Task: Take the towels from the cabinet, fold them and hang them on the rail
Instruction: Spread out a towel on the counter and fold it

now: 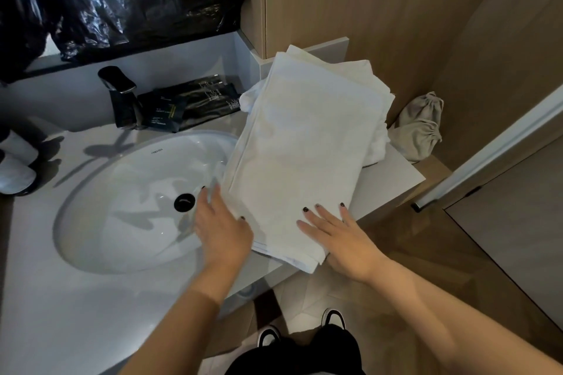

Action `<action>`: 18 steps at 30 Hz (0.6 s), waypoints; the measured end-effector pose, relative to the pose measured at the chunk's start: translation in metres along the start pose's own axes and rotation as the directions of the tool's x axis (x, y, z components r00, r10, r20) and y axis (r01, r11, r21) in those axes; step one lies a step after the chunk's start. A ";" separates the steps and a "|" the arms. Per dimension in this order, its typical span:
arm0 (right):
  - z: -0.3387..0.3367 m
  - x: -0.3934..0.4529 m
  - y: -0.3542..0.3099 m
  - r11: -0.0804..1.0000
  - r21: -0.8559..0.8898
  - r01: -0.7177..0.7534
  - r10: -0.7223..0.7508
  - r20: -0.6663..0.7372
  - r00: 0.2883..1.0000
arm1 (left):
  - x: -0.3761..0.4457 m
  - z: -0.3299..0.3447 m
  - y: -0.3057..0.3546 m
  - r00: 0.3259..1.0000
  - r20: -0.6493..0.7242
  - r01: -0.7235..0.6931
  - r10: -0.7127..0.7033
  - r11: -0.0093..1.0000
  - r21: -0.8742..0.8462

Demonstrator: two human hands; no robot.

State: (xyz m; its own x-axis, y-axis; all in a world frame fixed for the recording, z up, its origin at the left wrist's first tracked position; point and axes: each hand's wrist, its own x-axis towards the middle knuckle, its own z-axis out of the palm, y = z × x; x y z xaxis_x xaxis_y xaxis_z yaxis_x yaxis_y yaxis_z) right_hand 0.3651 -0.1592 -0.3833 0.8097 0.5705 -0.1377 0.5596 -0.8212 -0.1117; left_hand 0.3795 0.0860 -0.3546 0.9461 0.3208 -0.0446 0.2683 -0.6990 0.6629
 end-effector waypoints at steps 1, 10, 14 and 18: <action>-0.002 0.001 -0.001 0.999 0.041 -0.004 0.005 -0.032 0.999 | -0.017 0.006 0.003 0.994 -0.001 -0.110 0.110 0.993 0.040; -0.033 0.005 -0.010 0.916 0.363 -0.170 0.221 -0.105 0.970 | -0.070 0.030 -0.017 0.776 0.265 -0.599 0.572 0.800 0.028; -0.046 0.014 -0.028 0.934 0.352 -0.055 0.096 -0.099 0.990 | -0.044 0.026 -0.006 0.873 0.211 -0.421 0.440 0.897 -0.133; -0.046 0.005 -0.021 0.932 0.361 0.029 0.012 -0.112 0.994 | -0.035 0.006 -0.021 0.886 0.207 -0.342 0.416 0.885 -0.315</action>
State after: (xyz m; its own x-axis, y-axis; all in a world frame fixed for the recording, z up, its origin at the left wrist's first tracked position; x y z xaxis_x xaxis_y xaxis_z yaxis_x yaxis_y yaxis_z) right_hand 0.3653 -0.1399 -0.3366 0.8309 0.5558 -0.0284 0.4818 -0.7439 -0.4632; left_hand 0.3421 0.0861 -0.3712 0.9869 -0.1391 0.0813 -0.1433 -0.5277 0.8373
